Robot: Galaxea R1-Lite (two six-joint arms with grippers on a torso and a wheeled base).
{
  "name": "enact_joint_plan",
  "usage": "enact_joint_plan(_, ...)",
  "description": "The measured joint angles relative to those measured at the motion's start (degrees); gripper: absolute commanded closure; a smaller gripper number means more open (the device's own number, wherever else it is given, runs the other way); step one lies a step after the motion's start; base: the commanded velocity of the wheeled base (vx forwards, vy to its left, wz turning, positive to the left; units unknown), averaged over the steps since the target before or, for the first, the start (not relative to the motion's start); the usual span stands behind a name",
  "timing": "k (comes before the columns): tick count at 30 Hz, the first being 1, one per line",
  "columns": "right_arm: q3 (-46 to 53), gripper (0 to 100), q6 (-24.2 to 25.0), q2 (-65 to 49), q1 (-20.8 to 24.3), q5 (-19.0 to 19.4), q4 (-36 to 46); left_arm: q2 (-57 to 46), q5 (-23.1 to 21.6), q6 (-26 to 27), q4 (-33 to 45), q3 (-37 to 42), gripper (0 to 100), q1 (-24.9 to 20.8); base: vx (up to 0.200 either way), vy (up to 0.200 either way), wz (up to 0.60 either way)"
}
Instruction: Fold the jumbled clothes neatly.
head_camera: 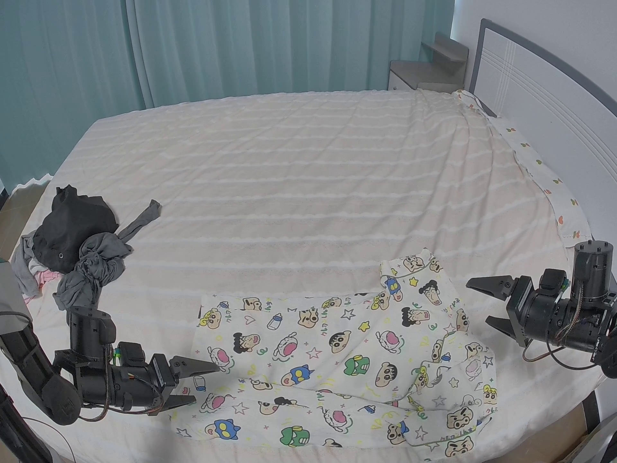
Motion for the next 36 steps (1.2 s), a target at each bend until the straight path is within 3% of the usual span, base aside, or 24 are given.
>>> enact_joint_plan(5,0.0,0,0.09,0.17,-0.02,0.0,0.0,0.0,0.24,0.33,-0.05,-0.05,0,0.02,0.0,0.0,0.0)
enact_joint_plan(9,0.0,0,0.07,0.61,0.07,0.05,0.0,-0.23,2.88,0.71,-1.39,-0.66,0,0.52,0.0,0.0,0.0)
enact_joint_plan(14,0.0,0,0.05,0.99,0.07,0.02,-0.02,-0.56,10.81,3.61,-5.33,-3.35,0,1.9,0.0,0.0,0.0)
enact_joint_plan(19,0.0,0,0.0,1.01,0.35,-0.12,-0.05,-0.06,14.15,15.58,-4.12,-7.79,0,3.56,0.0,0.0,0.0)
enact_joint_plan(23,0.06,0,-0.02,0.96,0.88,-0.26,-0.05,1.9,17.82,27.81,2.57,-14.91,0,4.8,0.0,0.0,0.0)
enact_joint_plan(29,0.24,0,-0.04,0.74,1.49,-0.34,-0.09,7.83,21.48,36.93,16.13,-29.79,0,6.05,0.0,0.0,0.0)
enact_joint_plan(36,0.5,0,-0.06,0.61,2.01,-0.33,-0.09,17.53,22.93,41.55,25.87,-43.36,0,6.64,0.0,0.0,0.0)
